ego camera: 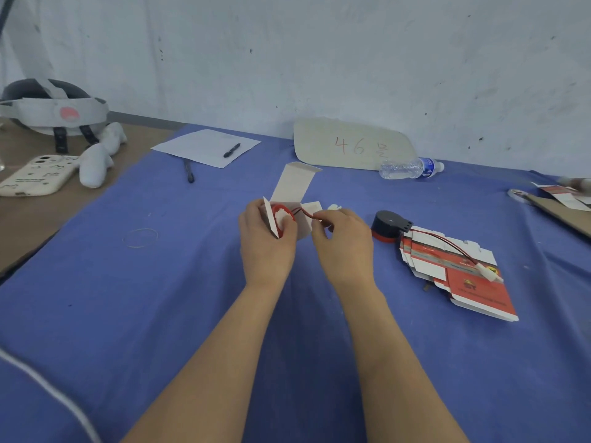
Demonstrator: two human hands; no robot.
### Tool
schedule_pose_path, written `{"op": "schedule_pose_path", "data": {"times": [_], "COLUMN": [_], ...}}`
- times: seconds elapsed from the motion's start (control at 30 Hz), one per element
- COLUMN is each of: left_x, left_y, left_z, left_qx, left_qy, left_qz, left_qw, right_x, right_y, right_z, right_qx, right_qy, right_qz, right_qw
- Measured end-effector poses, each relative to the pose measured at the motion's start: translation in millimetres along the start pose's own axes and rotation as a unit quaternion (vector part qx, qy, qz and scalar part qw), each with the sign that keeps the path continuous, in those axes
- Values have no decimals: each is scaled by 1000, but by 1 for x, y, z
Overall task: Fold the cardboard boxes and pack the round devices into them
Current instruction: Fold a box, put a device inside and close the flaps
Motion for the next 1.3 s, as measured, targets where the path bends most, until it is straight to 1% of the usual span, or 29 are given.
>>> {"op": "schedule_pose_path", "data": {"times": [0.13, 0.37, 0.5, 0.63, 0.73, 0.8, 0.87, 0.9, 0.97, 1.0, 1.1, 1.13, 1.23, 1.3], "left_x": [4, 10, 9, 12, 15, 17, 20, 21, 23, 22, 15, 12, 7, 8], "left_y": [-2, -7, -2, -2, -2, -4, -6, -6, -7, -7, -6, -4, -3, -2], "left_z": [-2, -4, -2, -4, -5, -5, -6, -7, -8, -8, -6, -5, -4, -3], "left_qx": [9, 19, 2, 0, 6, 14, 20, 24, 28, 28, 24, 18, 13, 16], "left_qy": [14, 36, 38, 53, 63, 70, 79, 83, 88, 86, 59, 49, 31, 31], "left_qz": [-9, -49, -66, -75, -75, -70, -66, -64, -61, -59, -47, -45, -30, -21], "left_qw": [1000, 998, 997, 996, 995, 995, 994, 994, 994, 994, 997, 998, 999, 999], "right_x": [4, 4, 5, 7, 11, 13, 12, 13, 14, 14, 7, 3, -3, -4], "right_y": [-5, -8, -12, -15, -17, -13, -8, -9, -18, -23, -19, -19, -27, -33], "right_z": [-1, -1, -2, -3, -2, -3, -4, -4, -3, -2, -3, -3, -1, 0], "right_qx": [22, 17, 21, 42, 55, 36, 7, 6, 40, 58, 48, 50, 85, 95], "right_qy": [-6, -30, -41, -39, -23, -11, -12, -19, -33, -43, -68, -79, -98, -100], "right_qz": [54, 74, 86, 114, 131, 115, 95, 99, 128, 131, 114, 126, 209, 196], "right_qw": [998, 997, 995, 992, 990, 993, 995, 995, 990, 989, 990, 988, 969, 971]}}
Point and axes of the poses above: each hand's wrist, its own z-axis towards the middle knuckle, its own x-axis out of the palm, y = z × x, the point moved 10 cm from there along z, towards the middle knuckle, and after that the axes turned 14 degrees about -z, right-handed, at the moved point
